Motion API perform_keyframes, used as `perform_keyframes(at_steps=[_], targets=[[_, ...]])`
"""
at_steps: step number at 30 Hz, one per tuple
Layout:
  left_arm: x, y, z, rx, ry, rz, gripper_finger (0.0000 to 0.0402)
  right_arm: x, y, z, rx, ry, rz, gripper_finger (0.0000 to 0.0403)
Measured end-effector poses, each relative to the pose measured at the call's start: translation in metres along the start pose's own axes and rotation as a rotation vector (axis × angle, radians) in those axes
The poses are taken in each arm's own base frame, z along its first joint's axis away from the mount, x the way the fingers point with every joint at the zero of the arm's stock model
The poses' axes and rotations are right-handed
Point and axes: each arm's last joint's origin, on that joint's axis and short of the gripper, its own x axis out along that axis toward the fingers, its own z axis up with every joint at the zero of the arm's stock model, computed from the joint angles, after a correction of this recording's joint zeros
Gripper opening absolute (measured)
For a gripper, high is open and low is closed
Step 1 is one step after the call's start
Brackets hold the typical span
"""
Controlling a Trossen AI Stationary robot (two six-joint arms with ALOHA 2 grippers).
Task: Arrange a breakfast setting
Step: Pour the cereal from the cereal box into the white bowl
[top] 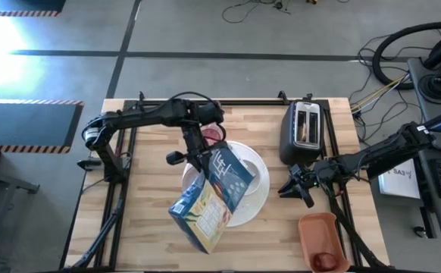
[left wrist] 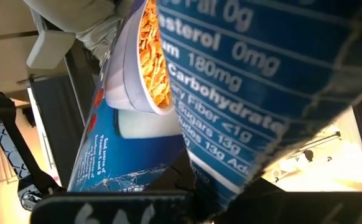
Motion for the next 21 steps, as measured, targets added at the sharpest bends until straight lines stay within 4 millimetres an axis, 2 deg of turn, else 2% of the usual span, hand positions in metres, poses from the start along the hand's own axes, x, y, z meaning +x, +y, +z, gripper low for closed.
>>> perform_keyframes(at_steps=[6,16,21], targets=[[0.0028,-0.0028,-0.0015,0.018,0.006,-0.006,0.0000,0.0000,0.0000,0.0000,0.000,0.000,0.000,0.0095],[0.0093,-0.0004,-0.0025,-0.049,-0.004,0.026,0.0000,-0.0001,0.0001,0.0000,0.000,0.000,0.001,0.0095],[0.0094,-0.0048,-0.0083,-0.006,0.005,0.017,0.0000,0.0001,-0.0001,-0.0001,0.000,0.001,-0.001,0.0095]])
